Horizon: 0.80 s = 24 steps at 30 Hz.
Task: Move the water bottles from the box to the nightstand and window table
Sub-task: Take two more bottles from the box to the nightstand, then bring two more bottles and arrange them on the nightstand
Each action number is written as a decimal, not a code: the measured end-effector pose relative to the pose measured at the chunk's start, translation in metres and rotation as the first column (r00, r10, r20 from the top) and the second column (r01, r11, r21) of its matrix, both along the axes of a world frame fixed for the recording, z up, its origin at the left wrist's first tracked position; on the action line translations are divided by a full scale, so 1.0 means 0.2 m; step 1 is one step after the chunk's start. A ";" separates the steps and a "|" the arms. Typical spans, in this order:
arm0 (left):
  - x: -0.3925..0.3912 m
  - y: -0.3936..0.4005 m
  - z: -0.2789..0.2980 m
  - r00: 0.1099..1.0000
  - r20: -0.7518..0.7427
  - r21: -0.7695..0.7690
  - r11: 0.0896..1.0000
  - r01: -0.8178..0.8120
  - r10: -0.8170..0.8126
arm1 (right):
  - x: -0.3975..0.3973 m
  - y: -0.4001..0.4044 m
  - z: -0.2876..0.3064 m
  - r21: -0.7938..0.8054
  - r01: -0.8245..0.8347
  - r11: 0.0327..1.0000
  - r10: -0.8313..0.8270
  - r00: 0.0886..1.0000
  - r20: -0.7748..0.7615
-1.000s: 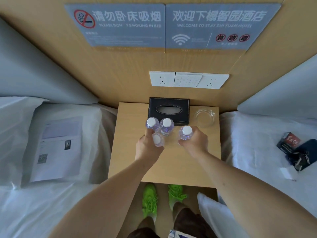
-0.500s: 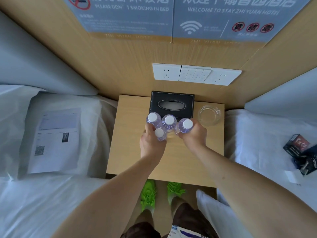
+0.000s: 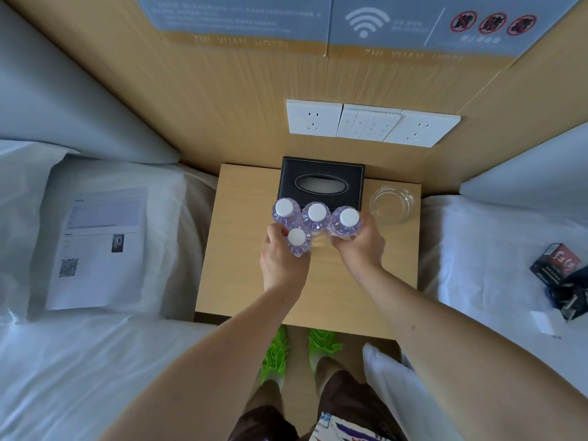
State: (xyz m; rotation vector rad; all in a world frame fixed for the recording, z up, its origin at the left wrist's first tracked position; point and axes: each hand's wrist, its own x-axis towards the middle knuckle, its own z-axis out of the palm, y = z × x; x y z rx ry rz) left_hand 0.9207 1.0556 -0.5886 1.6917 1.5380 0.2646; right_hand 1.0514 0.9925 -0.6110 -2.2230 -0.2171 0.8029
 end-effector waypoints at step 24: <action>0.03 0.13 0.60 0.951 -0.075 0.144 0.941 0.308 -0.300 | -0.04 -0.05 0.61 -0.098 -0.182 0.978 0.194 0.972 0.133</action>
